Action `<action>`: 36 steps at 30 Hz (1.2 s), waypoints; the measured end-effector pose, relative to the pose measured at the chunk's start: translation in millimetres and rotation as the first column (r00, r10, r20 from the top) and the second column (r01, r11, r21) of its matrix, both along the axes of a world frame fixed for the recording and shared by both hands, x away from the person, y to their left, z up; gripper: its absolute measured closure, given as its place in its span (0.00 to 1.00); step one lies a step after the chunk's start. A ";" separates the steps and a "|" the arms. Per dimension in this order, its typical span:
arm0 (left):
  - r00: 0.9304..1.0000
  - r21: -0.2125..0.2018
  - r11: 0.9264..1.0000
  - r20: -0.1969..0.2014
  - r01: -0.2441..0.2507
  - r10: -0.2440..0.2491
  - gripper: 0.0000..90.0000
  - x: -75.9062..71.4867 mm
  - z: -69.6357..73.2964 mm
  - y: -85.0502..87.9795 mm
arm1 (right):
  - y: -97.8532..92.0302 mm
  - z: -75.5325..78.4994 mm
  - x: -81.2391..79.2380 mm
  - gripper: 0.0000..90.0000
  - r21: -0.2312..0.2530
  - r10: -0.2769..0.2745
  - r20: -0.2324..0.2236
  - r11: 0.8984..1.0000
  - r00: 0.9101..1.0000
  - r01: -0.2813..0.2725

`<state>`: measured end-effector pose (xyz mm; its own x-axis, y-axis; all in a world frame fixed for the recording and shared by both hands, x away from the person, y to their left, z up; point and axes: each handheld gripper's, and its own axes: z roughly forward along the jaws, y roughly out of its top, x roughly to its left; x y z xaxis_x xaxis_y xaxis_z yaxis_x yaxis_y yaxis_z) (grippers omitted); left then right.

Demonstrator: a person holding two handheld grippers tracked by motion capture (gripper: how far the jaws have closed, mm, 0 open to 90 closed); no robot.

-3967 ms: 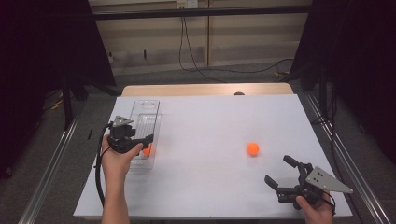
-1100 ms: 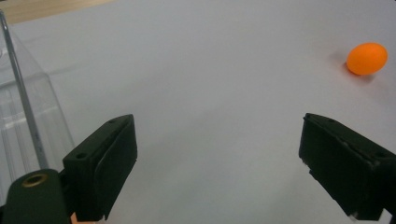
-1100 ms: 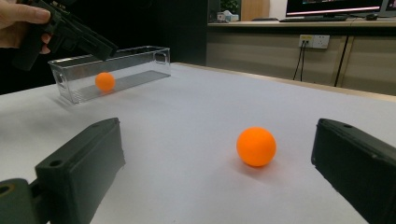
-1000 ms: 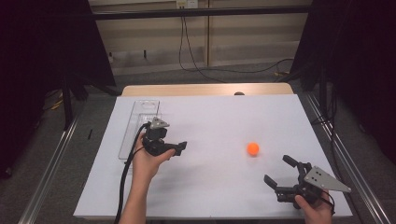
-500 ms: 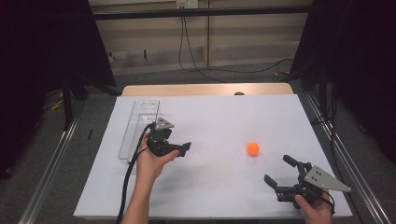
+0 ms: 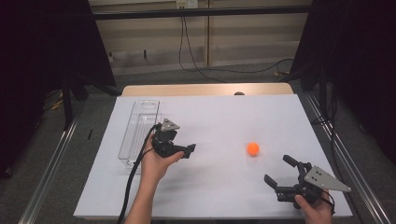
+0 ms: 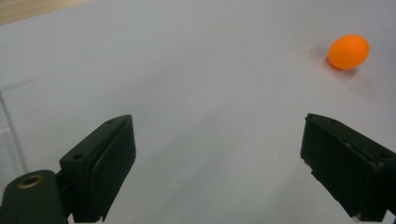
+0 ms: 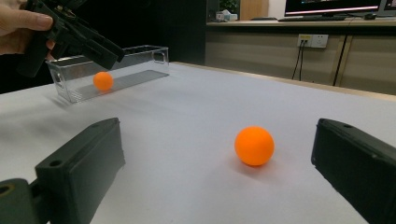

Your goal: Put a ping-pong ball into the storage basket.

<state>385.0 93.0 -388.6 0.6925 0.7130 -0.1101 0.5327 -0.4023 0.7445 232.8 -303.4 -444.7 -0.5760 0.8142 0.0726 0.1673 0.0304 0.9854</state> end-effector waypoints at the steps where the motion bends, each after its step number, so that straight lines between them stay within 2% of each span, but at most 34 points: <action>1: 1.000 -0.003 1.000 -0.002 0.002 -0.002 0.12 -0.1 -0.1 -0.5 | 0.1 0.0 0.0 0.02 0.000 0.000 0.000 1.000 1.000 0.000; 10: 1.000 -0.024 0.999 0.009 0.022 -0.022 0.11 -0.8 -0.2 -4.7 | 0.0 0.0 -0.1 0.02 0.001 0.000 0.000 1.000 1.000 0.000; 29: 0.997 -0.042 0.996 -0.001 0.079 -0.079 0.11 -4.0 -6.2 -22.7 | -0.9 0.0 0.1 0.02 0.002 0.000 -0.002 1.000 1.000 0.000; 31: 0.997 -0.057 0.995 -0.009 0.080 -0.080 0.11 -4.6 -6.6 -24.1 | -0.7 0.2 0.1 0.02 0.002 0.000 -0.002 1.000 1.000 0.000; 36: 0.996 -0.061 0.994 -0.003 0.088 -0.088 0.11 -5.0 -7.3 -26.7 | -0.4 0.4 0.1 0.02 -0.001 0.001 -0.001 1.000 1.000 -0.001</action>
